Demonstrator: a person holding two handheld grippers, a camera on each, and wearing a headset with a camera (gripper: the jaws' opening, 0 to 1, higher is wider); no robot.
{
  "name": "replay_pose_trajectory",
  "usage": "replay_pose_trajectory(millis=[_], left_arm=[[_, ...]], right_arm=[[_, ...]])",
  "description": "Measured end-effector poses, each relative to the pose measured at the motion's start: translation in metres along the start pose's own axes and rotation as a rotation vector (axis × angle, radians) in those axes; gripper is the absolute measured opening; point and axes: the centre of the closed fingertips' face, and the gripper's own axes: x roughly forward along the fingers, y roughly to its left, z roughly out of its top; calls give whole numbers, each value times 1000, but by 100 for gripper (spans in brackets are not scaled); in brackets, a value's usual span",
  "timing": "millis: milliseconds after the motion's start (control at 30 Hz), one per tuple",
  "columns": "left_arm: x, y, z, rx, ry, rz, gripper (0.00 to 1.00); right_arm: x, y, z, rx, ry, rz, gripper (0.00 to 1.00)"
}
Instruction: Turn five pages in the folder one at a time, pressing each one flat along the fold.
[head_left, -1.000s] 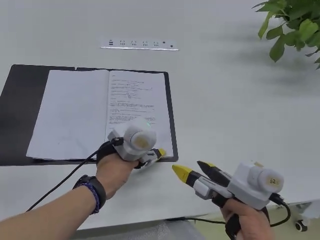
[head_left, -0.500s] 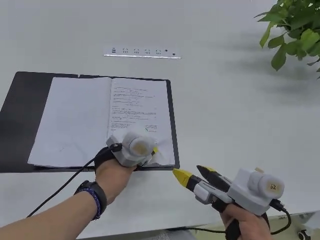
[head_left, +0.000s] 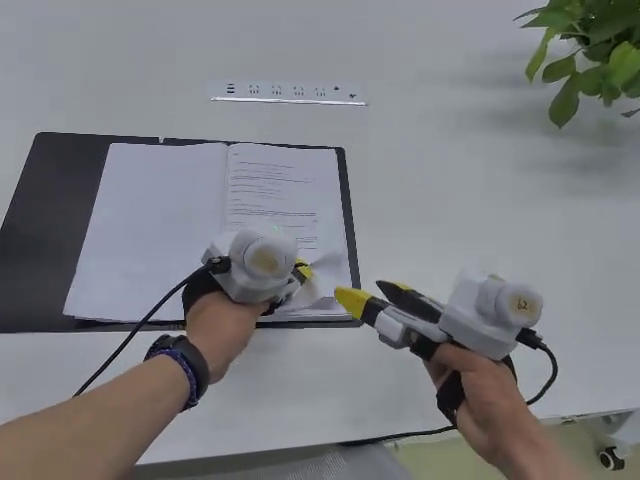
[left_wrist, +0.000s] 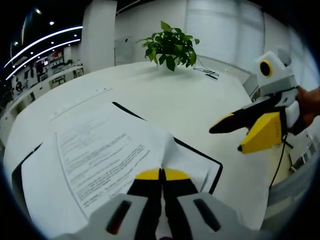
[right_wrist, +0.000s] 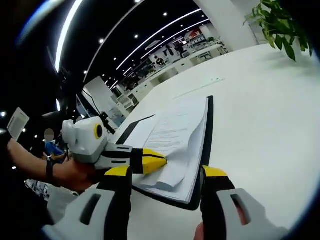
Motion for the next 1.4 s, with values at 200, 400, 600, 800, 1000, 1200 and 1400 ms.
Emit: replay_pose_trajectory(millis=[200,400,600,800,1000,1200,1400], left_arm=[[-6,2,7,-11,-21,-1,0],[-15,4,15,8,-42,-8,0],[-22,4,21,16,-49,-18,3],[-38,1,22,54,-43,-32,16],[-58,12,21,82,-22,8,28],[-84,33,21,31,-41,54,41],[-110,54,23,-24,-72,104,46]], right_arm=[[33,-3,18,7,-7,42,53],[56,-7,30,71,-18,89,49],[60,-4,38,137,-64,136,26],[56,-2,32,151,-57,144,7],[55,1,30,154,-55,147,2],[57,10,37,141,-68,156,1],[61,20,48,165,-109,179,1]])
